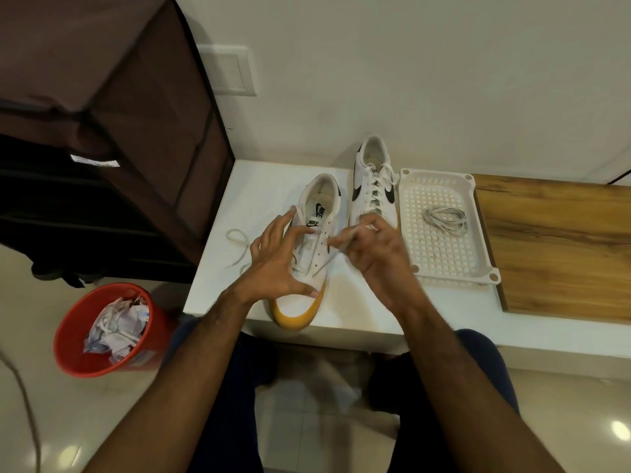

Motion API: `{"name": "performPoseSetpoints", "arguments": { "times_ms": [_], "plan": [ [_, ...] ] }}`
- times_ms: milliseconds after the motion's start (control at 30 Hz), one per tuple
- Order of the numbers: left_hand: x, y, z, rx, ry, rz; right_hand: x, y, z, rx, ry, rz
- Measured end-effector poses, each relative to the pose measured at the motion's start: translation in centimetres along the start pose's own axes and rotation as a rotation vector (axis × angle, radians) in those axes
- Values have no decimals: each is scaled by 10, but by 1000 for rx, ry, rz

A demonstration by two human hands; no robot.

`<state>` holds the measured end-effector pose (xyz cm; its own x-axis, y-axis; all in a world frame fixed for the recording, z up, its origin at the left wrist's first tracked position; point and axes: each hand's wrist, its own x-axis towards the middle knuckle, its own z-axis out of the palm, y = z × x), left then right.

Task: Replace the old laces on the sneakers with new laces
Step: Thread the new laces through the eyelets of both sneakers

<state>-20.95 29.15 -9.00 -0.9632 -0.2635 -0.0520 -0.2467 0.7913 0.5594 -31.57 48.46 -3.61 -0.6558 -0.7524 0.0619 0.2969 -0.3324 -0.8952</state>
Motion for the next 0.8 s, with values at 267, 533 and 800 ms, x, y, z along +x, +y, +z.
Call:
{"name": "performPoseSetpoints", "arguments": {
  "times_ms": [267, 533, 800],
  "plan": [
    [2, 4, 9, -48, 65, -124, 7, 4, -15, -887, 171, 343],
    [5, 9, 17, -146, 154, -192, 11, 22, -11, -1018, -229, 251],
    [7, 7, 13, -113, 172, -200, 7, -13, -23, -178, 99, 253]
  ]
}}
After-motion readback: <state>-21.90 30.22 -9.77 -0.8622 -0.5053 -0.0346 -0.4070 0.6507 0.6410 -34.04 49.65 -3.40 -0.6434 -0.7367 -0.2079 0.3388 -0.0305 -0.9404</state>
